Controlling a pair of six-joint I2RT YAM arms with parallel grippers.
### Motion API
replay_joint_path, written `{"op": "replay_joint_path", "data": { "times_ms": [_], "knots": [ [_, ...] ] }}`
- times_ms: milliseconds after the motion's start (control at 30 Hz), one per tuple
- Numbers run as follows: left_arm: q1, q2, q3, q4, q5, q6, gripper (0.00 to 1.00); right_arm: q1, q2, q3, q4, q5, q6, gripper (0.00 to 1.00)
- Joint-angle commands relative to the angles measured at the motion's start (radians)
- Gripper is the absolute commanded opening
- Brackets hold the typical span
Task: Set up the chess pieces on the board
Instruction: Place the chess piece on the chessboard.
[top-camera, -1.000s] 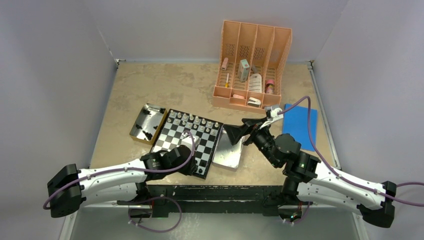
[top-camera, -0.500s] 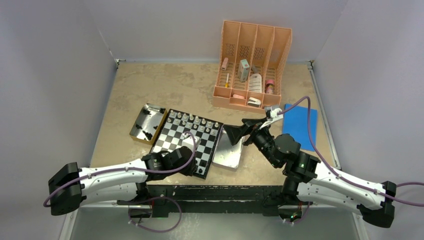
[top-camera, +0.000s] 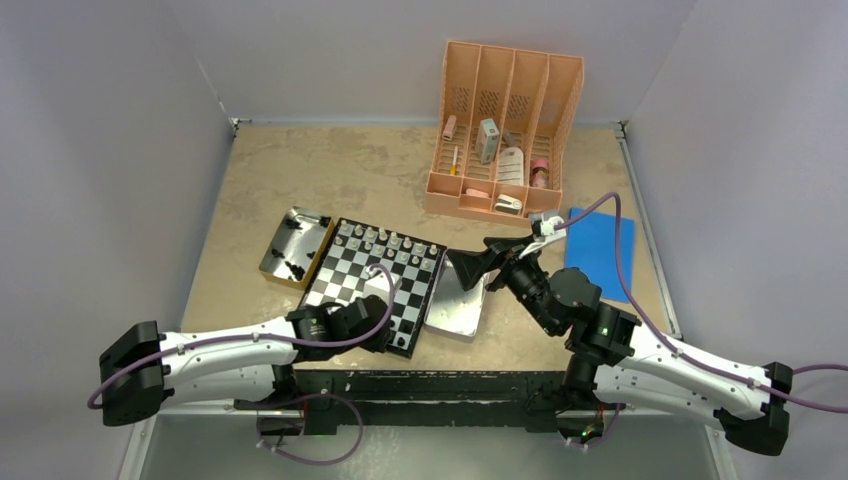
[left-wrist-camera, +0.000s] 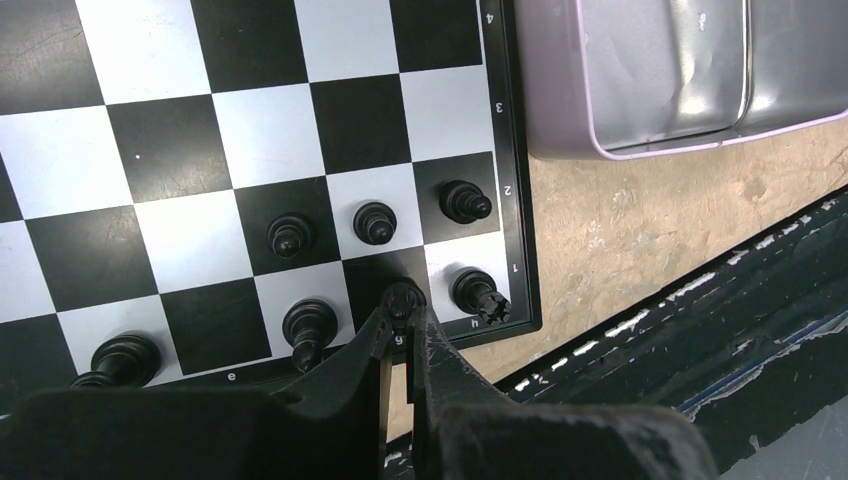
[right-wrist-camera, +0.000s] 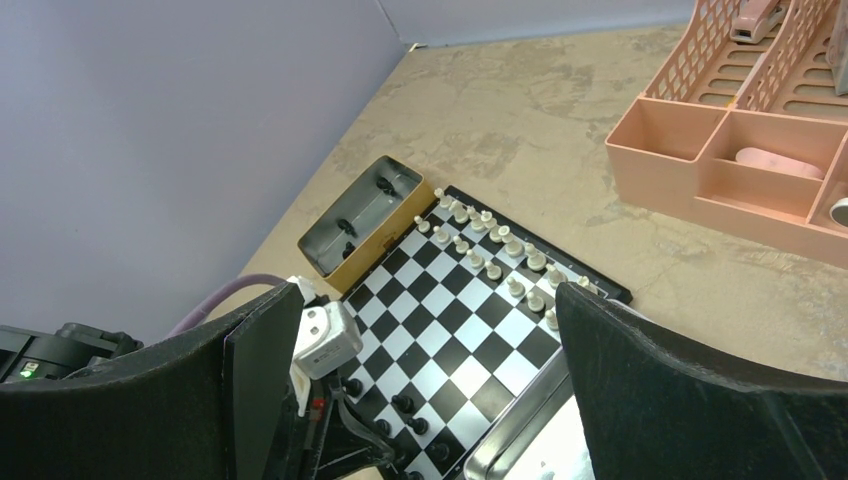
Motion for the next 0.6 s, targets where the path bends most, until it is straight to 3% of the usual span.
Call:
{"op": "replay_joint_path", "data": {
  "times_ms": [0, 267, 567],
  "knots": [
    [-0.008, 0.015, 0.032, -0.035, -0.022, -0.013, 0.08, -0.002, -0.006, 0.005, 0.029, 0.026, -0.006, 0.99],
    [-0.017, 0.041, 0.052, -0.035, -0.024, -0.006, 0.17, -0.002, -0.006, 0.002, 0.03, 0.026, -0.006, 0.99],
    [-0.023, 0.049, 0.07, -0.011, -0.014, 0.0, 0.21, -0.001, -0.002, 0.0, 0.034, 0.02, -0.006, 0.99]
  ]
}}
